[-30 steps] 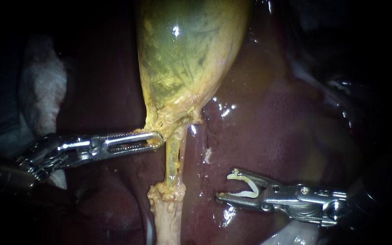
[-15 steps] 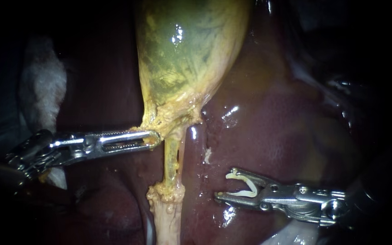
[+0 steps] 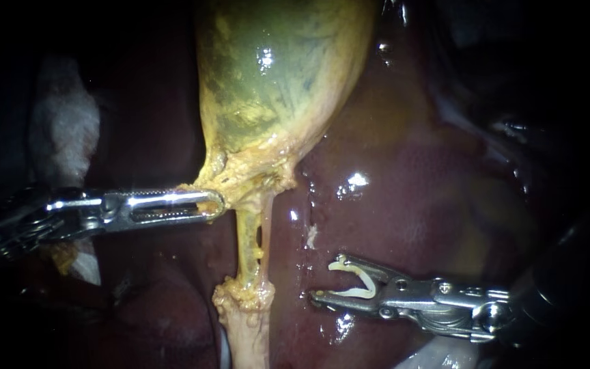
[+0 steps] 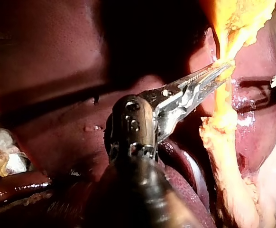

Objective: Clipping first clip left tube

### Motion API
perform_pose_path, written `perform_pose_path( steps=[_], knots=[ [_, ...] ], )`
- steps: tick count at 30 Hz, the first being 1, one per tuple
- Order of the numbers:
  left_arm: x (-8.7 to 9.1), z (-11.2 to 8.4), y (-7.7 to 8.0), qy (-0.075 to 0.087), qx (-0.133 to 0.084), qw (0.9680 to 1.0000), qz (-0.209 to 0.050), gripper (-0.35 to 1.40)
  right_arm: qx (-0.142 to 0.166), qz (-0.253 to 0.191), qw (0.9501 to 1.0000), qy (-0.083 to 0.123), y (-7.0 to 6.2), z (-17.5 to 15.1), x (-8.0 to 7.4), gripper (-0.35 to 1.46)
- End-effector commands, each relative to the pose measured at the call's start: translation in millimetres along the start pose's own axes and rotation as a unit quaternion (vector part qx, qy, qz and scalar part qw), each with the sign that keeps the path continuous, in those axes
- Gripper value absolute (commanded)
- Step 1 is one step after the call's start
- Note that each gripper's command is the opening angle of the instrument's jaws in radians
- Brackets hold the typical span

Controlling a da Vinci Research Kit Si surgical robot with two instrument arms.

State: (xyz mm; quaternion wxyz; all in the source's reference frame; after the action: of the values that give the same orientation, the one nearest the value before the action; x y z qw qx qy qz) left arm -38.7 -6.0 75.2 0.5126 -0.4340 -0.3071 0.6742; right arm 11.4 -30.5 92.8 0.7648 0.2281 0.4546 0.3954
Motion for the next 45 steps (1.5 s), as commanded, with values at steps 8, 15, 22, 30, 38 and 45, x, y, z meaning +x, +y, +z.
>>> perform_pose_path(
  steps=[8,15,22,30,38,45],
  knots=[
    [0.2,-1.1,-0.2,-0.026,0.023,0.9993,0.014,-0.35,0.0,0.004,1.0,0.001,-0.7,0.0,1.1,0.58],
    [0.8,-1.7,0.0,-0.029,0.034,0.9987,0.025,-0.35,0.004,0.009,0.9998,0.015,-1.7,0.3,2.4,0.58],
    [0.8,-1.7,0.4,-0.029,0.037,0.9985,0.027,-0.35,0.005,0.014,0.9994,0.03,-2.8,2.0,3.5,0.58],
    [0.9,-1.8,0.7,-0.029,0.037,0.9986,0.026,-0.35,0.002,0.018,0.9994,0.031,-3.9,5.6,4.7,0.58],
    [0.9,-1.7,1.0,-0.029,0.037,0.9986,0.025,-0.35,0.021,0.019,0.9993,0.024,-4.7,8.5,5.4,0.57],
    [0.9,-1.6,1.2,-0.028,0.038,0.9986,0.025,-0.35,0.031,0.015,0.9992,0.021,-4.8,10.8,5.1,0.54]
  ],
)
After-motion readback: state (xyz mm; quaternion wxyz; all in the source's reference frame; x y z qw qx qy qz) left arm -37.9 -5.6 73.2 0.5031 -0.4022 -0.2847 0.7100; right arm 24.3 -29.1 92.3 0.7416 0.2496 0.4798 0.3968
